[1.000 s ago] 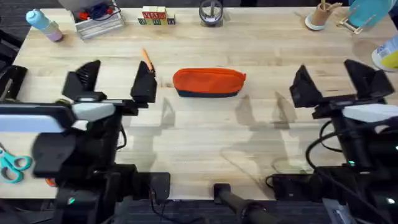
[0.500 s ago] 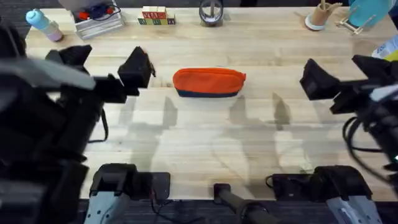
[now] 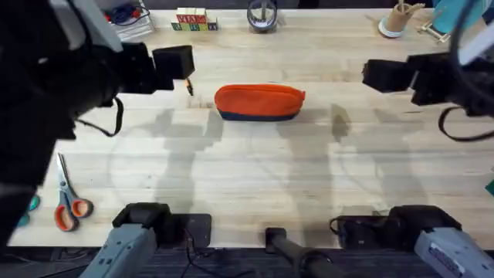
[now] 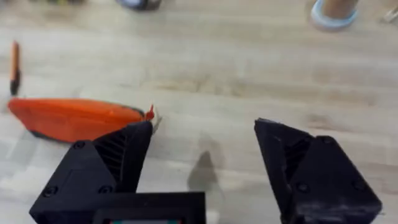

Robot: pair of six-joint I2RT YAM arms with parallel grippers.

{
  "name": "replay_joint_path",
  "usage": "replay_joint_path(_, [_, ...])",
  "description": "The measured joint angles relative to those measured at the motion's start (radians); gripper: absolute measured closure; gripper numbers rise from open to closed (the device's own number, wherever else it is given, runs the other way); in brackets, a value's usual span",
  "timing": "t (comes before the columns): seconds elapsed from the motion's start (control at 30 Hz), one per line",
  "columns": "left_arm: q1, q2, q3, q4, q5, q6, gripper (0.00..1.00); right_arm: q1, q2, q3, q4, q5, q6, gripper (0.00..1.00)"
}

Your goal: Unzip the bag, pick up the pens from the table one at a time and place them inside, then zip the bag closed.

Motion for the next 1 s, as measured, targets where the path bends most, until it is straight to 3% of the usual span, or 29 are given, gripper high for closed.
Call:
replay_joint_path(0.27, [0.0, 0.173, 0.115, -0.135, 0.007, 0.0, 0.008, 0.021, 0.249, 0.113, -0.11, -0.025, 0.0, 0.005])
replay_joint_path(0.43, [0.0, 0.257, 0.134, -0.148, 0.041, 0.0, 0.008, 0.041, 0.338, 0.131, -0.118, -0.026, 0.0, 0.004])
replay_joint_path(1.0, [0.0, 0.354, 0.135, -0.125, 0.08, 0.004, 0.007, 0.045, 0.357, 0.134, -0.128, -0.028, 0.0, 0.004])
